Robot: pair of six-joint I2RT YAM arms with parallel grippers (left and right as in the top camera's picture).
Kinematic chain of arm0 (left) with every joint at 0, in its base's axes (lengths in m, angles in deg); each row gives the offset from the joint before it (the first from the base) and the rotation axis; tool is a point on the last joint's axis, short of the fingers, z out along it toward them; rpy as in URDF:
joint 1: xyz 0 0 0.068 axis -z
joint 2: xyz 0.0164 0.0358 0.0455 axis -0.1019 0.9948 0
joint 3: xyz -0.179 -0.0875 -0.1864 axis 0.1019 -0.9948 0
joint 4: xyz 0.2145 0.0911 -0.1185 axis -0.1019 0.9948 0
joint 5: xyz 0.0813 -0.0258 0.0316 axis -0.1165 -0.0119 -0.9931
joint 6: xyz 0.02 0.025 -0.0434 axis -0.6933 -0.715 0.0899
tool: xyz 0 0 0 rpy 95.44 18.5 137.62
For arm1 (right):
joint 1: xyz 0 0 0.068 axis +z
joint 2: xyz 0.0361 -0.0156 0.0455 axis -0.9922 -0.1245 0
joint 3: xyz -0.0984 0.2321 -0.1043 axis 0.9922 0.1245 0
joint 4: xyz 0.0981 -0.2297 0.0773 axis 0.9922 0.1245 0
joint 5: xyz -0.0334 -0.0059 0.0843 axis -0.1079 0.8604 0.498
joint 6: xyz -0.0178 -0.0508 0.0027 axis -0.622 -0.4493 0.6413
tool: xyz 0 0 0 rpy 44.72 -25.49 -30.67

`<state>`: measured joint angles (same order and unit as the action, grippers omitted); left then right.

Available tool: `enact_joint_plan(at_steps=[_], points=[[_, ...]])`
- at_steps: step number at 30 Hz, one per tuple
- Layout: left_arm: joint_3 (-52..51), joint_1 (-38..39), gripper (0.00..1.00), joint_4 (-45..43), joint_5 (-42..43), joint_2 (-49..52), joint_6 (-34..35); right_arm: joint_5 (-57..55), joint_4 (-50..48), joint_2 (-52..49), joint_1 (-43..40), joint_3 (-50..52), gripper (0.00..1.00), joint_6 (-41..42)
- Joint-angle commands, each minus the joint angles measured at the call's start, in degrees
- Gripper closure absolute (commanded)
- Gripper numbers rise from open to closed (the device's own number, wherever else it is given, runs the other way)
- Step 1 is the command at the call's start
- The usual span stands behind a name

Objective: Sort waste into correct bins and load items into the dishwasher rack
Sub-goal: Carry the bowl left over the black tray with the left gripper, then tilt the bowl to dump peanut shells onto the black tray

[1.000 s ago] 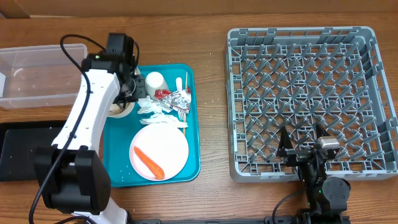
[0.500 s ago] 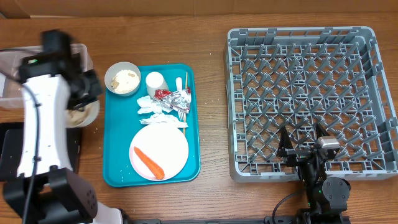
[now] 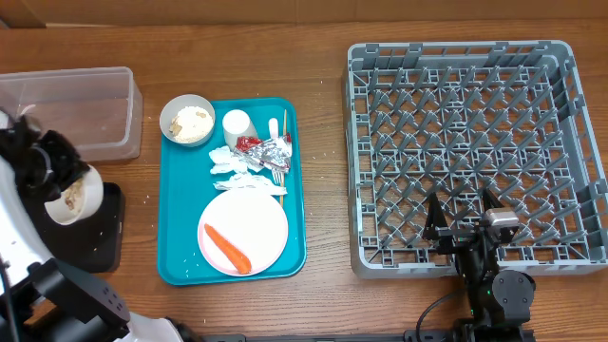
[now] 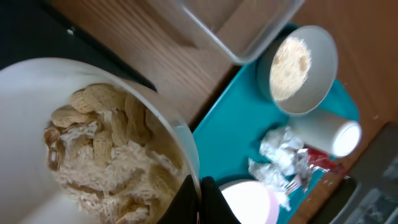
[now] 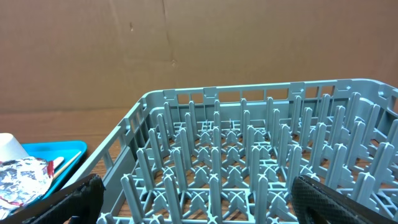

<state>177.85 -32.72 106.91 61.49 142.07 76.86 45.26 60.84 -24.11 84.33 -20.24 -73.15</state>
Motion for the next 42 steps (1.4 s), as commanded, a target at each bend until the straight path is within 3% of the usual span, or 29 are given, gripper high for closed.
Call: enact_joint_plan(at_steps=[1,12,23,32,42], points=[[-2.8,-3.67,0.96,-1.62,9.77,-1.16,-2.43,-0.35,-0.15,0.68,-0.37,0.61,0.0,0.02],[-14.23,-14.51,0.96,-10.47,22.16,-0.83,-6.58,-0.35,-0.15,0.68,-0.37,0.59,0.0,0.02],[-17.29,-23.08,0.95,-14.86,33.51,0.48,-6.36,-0.35,-0.15,0.68,-0.37,0.59,0.0,0.02],[-17.29,-25.27,0.96,-13.86,47.32,10.01,-10.08,-0.35,-0.15,0.68,-0.37,0.61,0.0,0.02],[-17.27,-26.58,0.96,-14.73,54.62,14.88,-14.1,-0.35,-0.15,0.68,-0.37,0.59,0.0,0.02]])
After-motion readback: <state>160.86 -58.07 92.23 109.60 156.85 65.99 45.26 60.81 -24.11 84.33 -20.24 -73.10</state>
